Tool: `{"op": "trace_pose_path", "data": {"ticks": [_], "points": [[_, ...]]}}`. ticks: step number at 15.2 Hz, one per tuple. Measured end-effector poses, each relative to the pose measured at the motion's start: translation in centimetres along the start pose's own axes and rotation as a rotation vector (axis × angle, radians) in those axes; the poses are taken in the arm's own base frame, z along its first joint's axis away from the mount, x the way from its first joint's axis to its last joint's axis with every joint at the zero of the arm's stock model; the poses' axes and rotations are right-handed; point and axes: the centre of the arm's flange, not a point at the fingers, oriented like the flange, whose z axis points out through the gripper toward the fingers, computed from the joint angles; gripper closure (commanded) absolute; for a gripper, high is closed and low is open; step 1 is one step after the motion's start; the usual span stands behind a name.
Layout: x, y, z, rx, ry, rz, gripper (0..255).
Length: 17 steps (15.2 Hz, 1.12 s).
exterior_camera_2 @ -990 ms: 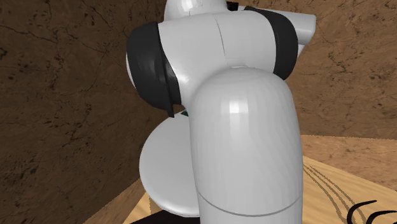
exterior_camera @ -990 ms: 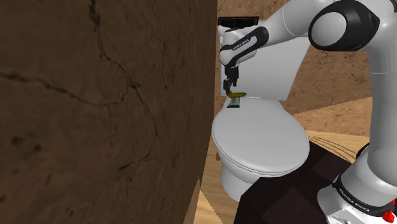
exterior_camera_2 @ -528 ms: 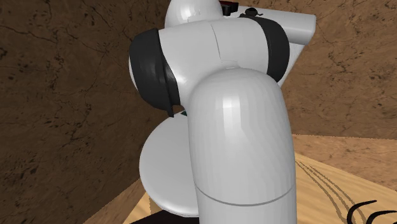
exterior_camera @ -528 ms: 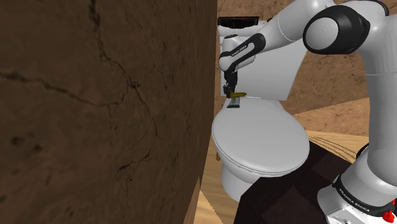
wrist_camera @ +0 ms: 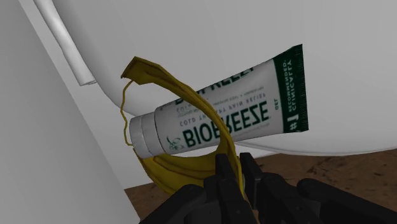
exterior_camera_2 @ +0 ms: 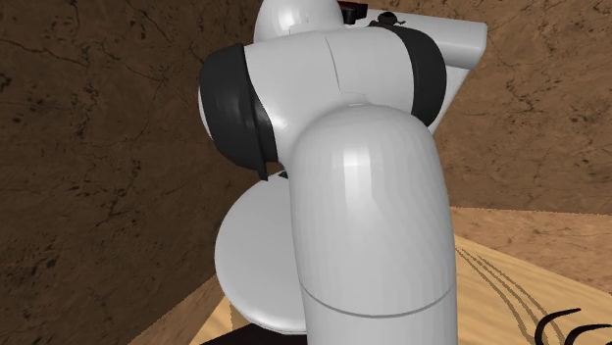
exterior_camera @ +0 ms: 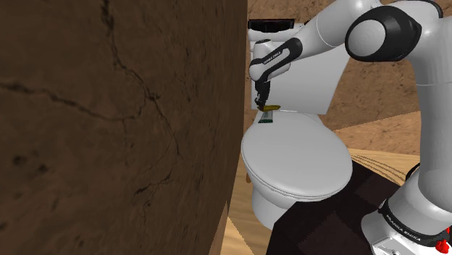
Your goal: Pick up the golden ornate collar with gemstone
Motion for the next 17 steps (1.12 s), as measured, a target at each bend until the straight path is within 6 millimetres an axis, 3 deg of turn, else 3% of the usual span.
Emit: {"op": "trace_pose_path", "data": {"ticks": [3,17], "points": [[-0.1,0.1,-0.5,0.0,-0.002,0.001,255],[-0.3,0.9,-7.4,0.0,-0.002,0.001,255]]}}
